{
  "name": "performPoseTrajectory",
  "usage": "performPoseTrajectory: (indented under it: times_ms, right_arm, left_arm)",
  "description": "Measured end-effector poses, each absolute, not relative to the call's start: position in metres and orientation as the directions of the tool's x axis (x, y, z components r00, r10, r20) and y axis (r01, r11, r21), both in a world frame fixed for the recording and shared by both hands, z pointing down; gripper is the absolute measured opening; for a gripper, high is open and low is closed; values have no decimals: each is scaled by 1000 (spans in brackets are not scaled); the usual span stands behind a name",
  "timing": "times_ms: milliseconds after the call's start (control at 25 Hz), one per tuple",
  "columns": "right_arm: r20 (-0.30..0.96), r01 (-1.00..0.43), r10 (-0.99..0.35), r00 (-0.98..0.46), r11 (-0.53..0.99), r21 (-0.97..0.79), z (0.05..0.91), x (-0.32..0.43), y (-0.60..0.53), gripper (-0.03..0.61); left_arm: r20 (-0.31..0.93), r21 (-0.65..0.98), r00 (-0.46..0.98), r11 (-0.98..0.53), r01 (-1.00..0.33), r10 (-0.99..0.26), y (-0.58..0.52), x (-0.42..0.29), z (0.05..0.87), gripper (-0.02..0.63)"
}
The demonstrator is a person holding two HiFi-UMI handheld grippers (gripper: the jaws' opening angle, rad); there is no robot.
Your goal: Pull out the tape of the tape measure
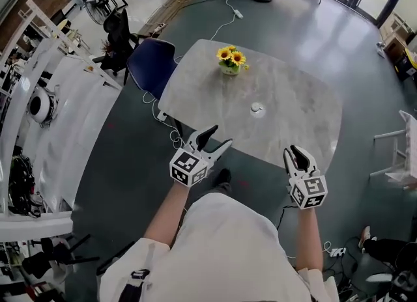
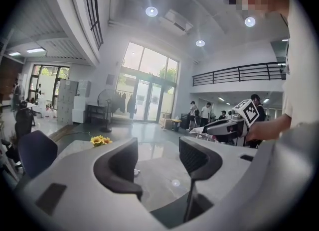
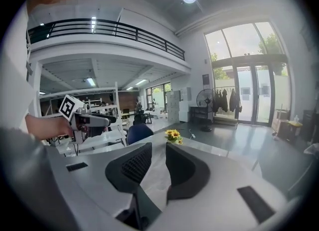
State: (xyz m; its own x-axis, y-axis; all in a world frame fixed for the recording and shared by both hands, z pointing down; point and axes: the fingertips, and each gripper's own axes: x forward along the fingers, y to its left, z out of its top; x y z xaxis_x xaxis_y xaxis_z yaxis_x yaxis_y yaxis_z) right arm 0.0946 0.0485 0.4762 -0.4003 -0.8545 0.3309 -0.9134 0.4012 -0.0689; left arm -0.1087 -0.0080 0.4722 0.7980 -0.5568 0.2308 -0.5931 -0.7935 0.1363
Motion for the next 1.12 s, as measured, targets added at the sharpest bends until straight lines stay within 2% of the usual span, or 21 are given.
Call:
performPoseTrajectory:
  times_ms: [640, 1120]
  right_arm:
    - [412, -952, -861, -297, 299, -62, 488, 80, -60, 107]
    - [473, -933, -808, -350, 343, -105, 519, 116, -106, 107]
  left_arm:
    - [273, 155, 878, -883, -443, -392, -142, -101, 487, 262]
    - [332, 200, 868, -872, -447, -369, -176, -53, 522, 262]
